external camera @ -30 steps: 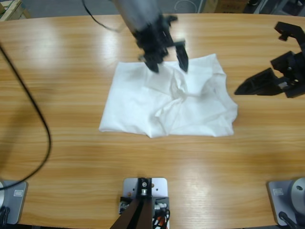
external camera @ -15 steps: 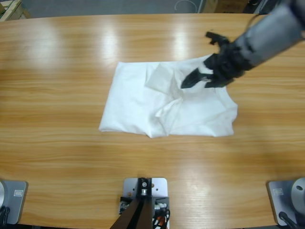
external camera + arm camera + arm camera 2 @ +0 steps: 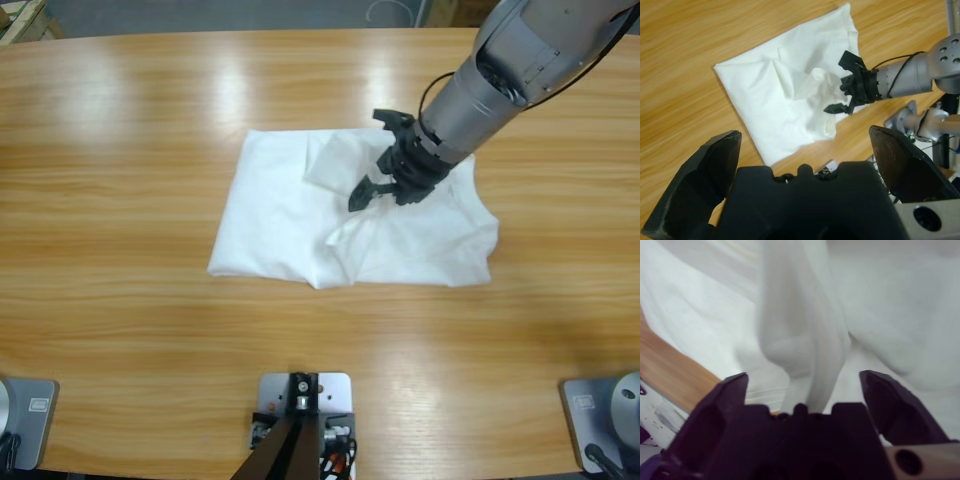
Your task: Fold clothes
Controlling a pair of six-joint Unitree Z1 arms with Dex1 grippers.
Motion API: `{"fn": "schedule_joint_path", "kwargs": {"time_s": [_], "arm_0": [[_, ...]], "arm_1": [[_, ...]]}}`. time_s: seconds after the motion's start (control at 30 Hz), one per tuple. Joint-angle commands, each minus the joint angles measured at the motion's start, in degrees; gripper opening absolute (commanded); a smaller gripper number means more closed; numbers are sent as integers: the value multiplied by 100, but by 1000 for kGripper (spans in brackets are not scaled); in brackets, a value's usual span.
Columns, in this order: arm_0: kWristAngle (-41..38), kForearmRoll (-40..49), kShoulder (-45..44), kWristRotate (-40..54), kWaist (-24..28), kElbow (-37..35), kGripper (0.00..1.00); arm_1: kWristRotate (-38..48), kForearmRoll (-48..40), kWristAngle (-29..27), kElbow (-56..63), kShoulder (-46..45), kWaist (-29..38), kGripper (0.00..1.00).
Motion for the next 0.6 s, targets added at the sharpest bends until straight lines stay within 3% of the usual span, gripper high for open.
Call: {"fn": "schedule_joint_path", "kwargs": {"time_s": [0.03, 0.13, 0.27, 0.6], "arm_0": [[118, 872, 49, 155, 84, 284, 1000], [162, 876, 0, 171, 84, 371, 1000], [187, 867, 3, 169, 80, 362, 1000], [261, 874, -72, 176, 93, 422, 1000]], "arm_1": [[143, 144, -171, -269, 456, 77, 849], [182, 243, -222, -489, 474, 77, 822], [205, 424, -292, -642, 474, 77, 574], [205, 450, -305, -563, 660, 100, 560]]}}
